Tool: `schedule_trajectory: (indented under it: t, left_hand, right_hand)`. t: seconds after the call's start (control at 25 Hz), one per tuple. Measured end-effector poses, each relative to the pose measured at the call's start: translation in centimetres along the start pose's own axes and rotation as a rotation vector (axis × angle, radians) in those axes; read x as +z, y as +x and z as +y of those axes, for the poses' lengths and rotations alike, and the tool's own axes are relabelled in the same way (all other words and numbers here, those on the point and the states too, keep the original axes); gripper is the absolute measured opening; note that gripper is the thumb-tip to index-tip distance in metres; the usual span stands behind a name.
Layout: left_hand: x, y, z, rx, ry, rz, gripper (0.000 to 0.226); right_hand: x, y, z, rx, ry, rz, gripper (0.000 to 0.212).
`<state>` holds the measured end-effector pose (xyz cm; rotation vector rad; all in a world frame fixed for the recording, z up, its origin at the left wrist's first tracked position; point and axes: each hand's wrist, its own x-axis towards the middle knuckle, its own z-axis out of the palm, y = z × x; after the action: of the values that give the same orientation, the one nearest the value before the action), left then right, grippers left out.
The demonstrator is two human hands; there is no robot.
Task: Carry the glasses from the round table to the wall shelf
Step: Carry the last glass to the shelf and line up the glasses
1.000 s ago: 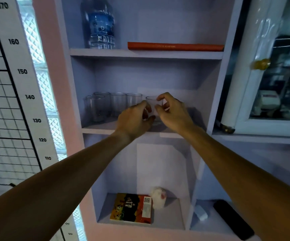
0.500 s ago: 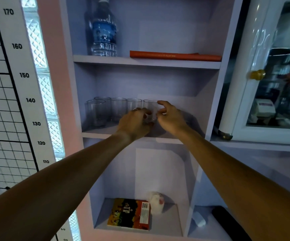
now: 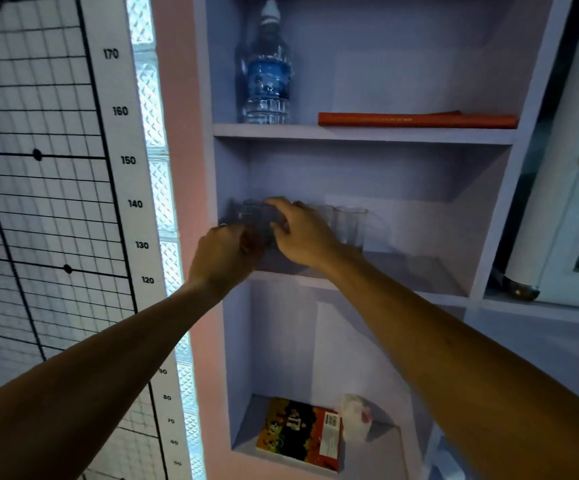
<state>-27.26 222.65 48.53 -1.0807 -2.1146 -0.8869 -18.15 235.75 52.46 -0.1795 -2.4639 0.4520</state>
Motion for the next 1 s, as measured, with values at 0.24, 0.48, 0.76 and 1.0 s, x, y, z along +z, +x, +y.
schedule_trajectory:
  t: [0.24, 0.48, 0.76, 1.0]
  left_hand:
    - [-0.4, -0.5, -0.8, 0.004, 0.01, 0.021, 0.023]
    - [2.4, -0.5, 5.2, 0.135, -0.172, 0.02, 0.035]
    - [7.1, 0.4, 13.7, 0.257, -0.339, -0.159, 0.035]
    - [8.2, 1.0, 14.5, 0.226, -0.333, -0.228, 0.021]
  right_hand:
    - [0.0, 0.5, -1.7, 0.045, 0.031, -0.044, 0.017]
    - [-5.3, -4.5, 2.0, 0.092, 0.014, 0.189, 0.005]
    - [-10.1, -9.5, 6.7, 0.316, -0.1, 0.309, 0.01]
    - [-10.1, -9.4, 7.7, 0.374, -0.165, 0.278, 0.019]
